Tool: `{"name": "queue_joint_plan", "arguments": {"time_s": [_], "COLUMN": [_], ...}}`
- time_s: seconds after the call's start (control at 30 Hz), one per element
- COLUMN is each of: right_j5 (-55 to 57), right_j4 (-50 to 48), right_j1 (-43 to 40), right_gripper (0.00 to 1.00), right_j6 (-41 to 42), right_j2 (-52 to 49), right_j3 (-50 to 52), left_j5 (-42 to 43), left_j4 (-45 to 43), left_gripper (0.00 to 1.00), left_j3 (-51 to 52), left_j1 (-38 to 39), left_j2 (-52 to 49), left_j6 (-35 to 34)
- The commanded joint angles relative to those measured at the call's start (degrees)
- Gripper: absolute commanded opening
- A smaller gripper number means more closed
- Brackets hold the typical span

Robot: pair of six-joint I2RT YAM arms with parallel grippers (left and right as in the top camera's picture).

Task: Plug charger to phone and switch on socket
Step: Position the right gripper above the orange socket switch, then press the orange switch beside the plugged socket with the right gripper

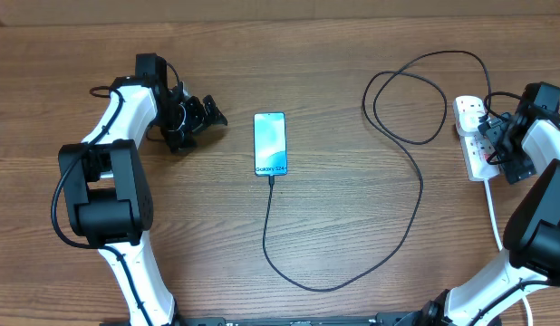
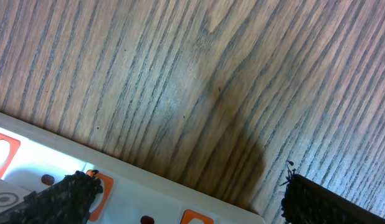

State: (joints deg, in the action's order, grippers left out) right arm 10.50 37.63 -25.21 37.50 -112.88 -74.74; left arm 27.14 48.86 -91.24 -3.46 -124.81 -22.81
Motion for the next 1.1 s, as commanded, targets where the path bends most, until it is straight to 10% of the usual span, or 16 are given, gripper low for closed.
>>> {"name": "queue_joint_plan", "arguments": {"time_s": [0.0,0.8,1.07], "right_j5": [-12.35,-8.44,-7.26], "right_j4": [1.53,9.01,21.70], "right_j1": [3.06,1.49,-0.31], "right_gripper": [1.00,1.00,1.00], "right_j6": [-3.54,-3.58,-14.91], "right_j2": [-1.38,-1.09,-0.74], "right_j3": [0.55,-1.90,-12.07], "left_j5": [-6.60,-6.60,-6.60], "left_j4": [-0.33,-0.33,-0.33], "left_gripper": [1.00,0.99,1.00], "left_j3": [2.21,2.21,2.21], "left_j1": [-0.33,-0.33,-0.33], "left_j2": [-3.32,-3.32,-3.32], "left_j6": [0.07,0.07,0.07]}}
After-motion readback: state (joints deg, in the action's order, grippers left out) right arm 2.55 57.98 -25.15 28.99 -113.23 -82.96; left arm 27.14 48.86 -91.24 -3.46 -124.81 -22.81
